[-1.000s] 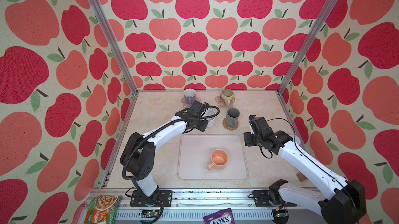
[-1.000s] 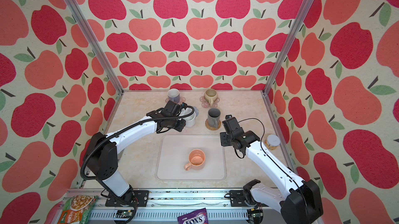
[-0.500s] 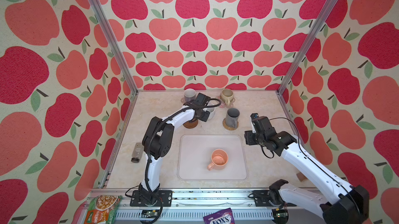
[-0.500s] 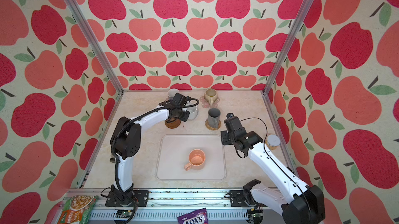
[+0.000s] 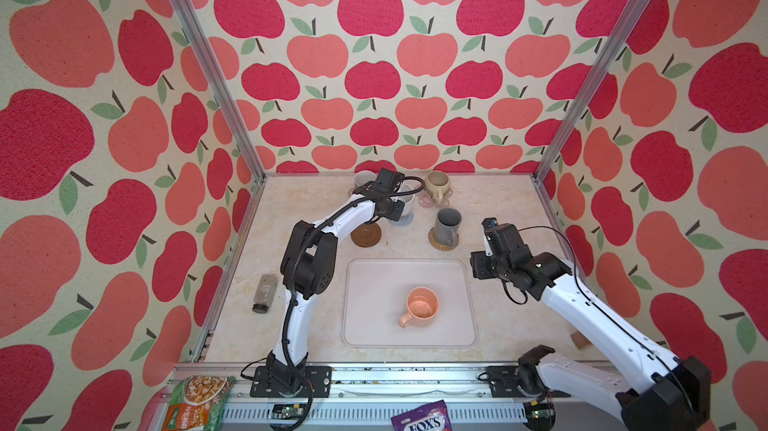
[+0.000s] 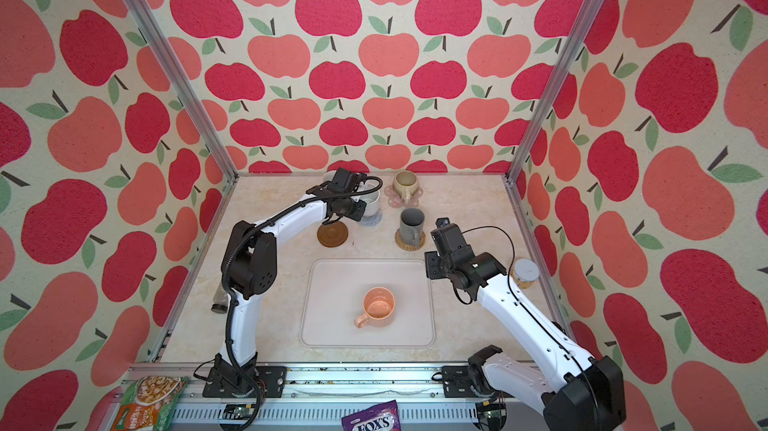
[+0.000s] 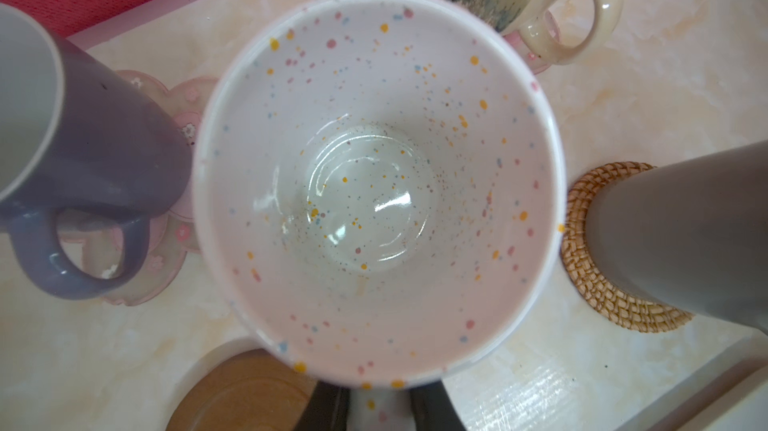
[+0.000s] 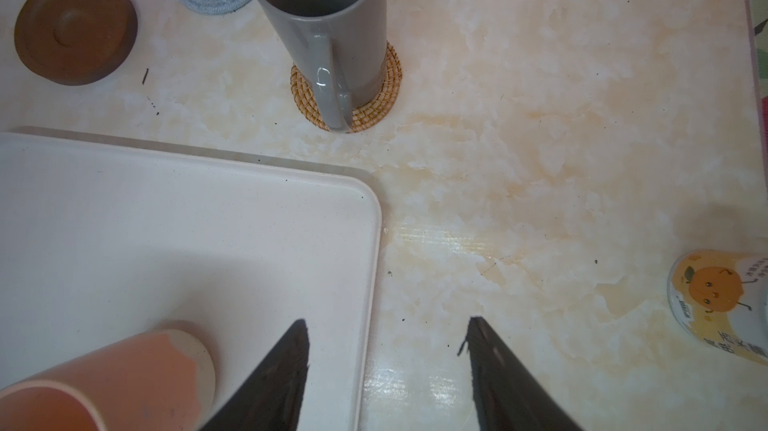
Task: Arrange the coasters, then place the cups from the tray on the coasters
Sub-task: 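Carry the white speckled mug to the grey knit coaster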
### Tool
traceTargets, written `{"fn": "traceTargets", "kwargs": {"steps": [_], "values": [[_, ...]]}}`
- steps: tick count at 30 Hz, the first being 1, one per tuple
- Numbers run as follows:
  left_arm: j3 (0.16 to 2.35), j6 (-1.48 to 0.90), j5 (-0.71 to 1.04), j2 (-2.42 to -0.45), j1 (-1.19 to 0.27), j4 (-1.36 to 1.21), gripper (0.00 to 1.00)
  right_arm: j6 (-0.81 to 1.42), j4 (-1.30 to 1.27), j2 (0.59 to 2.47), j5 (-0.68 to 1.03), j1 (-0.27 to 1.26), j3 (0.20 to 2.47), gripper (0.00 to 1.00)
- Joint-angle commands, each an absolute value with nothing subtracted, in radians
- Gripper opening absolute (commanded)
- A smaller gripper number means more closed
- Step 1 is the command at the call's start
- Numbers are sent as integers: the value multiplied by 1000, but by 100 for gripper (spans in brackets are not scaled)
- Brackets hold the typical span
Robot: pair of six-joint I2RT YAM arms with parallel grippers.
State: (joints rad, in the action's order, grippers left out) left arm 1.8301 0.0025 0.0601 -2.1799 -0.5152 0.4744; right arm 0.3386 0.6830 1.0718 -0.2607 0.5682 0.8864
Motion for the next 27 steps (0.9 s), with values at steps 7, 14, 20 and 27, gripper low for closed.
{"fn": "traceTargets", "kwargs": {"steps": [7,14,20,27], "values": [[1896,2,79,-2211,-505,436,0,335,700,1082,-250,563,920,64],[1849,-6,99,-2189,-511,419,0,339,699,1095,-249,564,923,64],[1805,-20,66,-2130,-515,381,0,347,693,1086,-242,565,917,63],[1790,-23,64,-2081,-538,376,0,356,685,1065,-240,566,903,64]]}}
